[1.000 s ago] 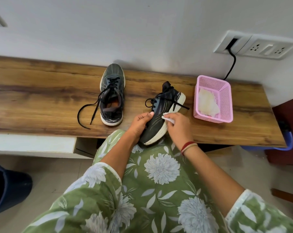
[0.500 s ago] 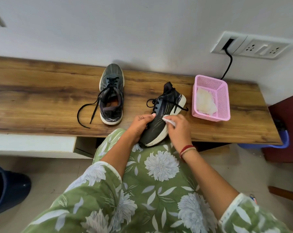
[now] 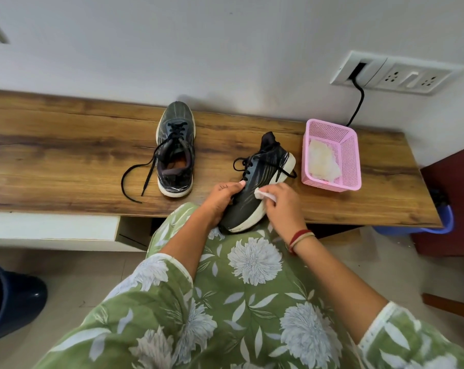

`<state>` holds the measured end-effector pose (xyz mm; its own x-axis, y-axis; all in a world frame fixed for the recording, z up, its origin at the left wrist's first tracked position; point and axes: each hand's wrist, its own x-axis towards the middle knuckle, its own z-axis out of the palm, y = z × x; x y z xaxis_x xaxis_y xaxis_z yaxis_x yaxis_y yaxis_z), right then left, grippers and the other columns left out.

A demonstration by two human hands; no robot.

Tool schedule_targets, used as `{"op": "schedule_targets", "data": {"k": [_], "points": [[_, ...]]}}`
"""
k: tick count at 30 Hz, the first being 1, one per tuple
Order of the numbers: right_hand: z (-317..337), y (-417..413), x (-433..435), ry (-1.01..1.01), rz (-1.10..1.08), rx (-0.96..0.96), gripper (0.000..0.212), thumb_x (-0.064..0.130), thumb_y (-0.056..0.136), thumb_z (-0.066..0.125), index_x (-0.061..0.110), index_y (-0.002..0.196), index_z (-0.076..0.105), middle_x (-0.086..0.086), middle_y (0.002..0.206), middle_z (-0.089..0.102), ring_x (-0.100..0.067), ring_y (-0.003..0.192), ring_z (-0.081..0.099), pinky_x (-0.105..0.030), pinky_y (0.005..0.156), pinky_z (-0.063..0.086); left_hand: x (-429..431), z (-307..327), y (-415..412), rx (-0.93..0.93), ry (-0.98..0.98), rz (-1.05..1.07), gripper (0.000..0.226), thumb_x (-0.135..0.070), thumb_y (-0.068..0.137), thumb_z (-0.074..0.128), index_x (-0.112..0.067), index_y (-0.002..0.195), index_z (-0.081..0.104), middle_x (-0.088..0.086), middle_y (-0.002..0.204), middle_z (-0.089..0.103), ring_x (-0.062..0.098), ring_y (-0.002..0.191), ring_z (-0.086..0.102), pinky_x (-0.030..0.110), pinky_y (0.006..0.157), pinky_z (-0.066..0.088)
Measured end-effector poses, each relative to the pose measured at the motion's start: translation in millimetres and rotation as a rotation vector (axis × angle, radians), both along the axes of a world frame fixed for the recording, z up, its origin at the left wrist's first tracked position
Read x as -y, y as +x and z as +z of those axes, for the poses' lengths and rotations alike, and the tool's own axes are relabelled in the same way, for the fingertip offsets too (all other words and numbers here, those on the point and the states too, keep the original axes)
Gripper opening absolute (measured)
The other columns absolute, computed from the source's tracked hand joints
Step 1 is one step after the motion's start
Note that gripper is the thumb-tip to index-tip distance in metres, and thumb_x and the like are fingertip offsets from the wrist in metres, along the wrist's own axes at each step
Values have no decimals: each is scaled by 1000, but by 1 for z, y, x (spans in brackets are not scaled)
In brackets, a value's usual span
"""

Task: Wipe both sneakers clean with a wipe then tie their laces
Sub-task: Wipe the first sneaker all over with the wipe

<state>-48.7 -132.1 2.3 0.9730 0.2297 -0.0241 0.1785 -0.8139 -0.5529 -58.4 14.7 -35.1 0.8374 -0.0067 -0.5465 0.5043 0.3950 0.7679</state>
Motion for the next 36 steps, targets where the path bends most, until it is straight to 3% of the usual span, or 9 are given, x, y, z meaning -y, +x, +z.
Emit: {"op": "schedule_targets", "data": {"k": [10,12,15,21,23,26,29,31,36], "points": [[6,-41,-11,-131,479,84,22,0,87,49,8,99,65,-3,87,52,-15,82,45,-29,72,45,1,-2,-2,59,-17,-43,40,-14,95,54,-13,58,70,2,60,67,10,51,59,19,53,48],[8,-23,-6,-76,362,83,23,2,88,52,11,105,65,-1,91,52,-11,86,45,-21,75,39,-1,-1,-2,45,-18,-49,40,-17,95,54,-15,58,70,2,59,66,10,51,58,18,52,47],[2,-14,-8,-97,168,146,22,4,88,55,10,106,65,-4,93,55,-16,90,49,-24,79,40,-1,0,-2,44,-9,-55,43,-18,95,54,-17,55,70,0,57,65,9,51,59,17,51,47],[-8,-38,-5,-139,324,30,19,7,87,52,14,99,65,-2,89,52,-15,81,48,-29,70,44,0,-4,-2,64,-23,-88,38,-15,94,55,-15,61,73,4,67,70,12,59,63,21,60,51],[2,-27,2,11,347,-166,20,7,88,54,19,96,67,2,88,53,-4,73,48,-20,65,41,0,-4,-1,66,-12,-95,37,-17,94,55,-15,62,72,5,67,70,14,59,63,22,61,50],[10,4,7,348,-17,-226,17,8,88,57,18,97,67,4,91,58,1,58,49,-11,51,40,0,-4,-1,44,29,-101,34,-24,92,59,-17,62,72,4,62,68,14,54,60,23,58,48],[6,44,8,221,-206,43,20,6,88,57,15,101,69,-4,101,61,-14,82,57,-24,73,50,3,-5,-2,25,76,-91,31,-25,91,62,-18,63,73,4,64,69,13,55,61,23,58,48],[0,55,3,114,-108,51,21,5,87,55,12,102,69,-6,102,60,-18,90,55,-32,83,48,4,-7,-2,15,79,-70,27,-26,91,62,-15,69,73,6,68,70,14,56,62,24,60,49],[-12,38,-5,-92,151,69,24,4,87,53,8,106,67,-8,99,55,-21,95,51,-31,84,42,3,-8,-2,20,96,-56,27,-26,93,59,-13,72,70,5,66,69,13,58,61,23,58,47]]}}
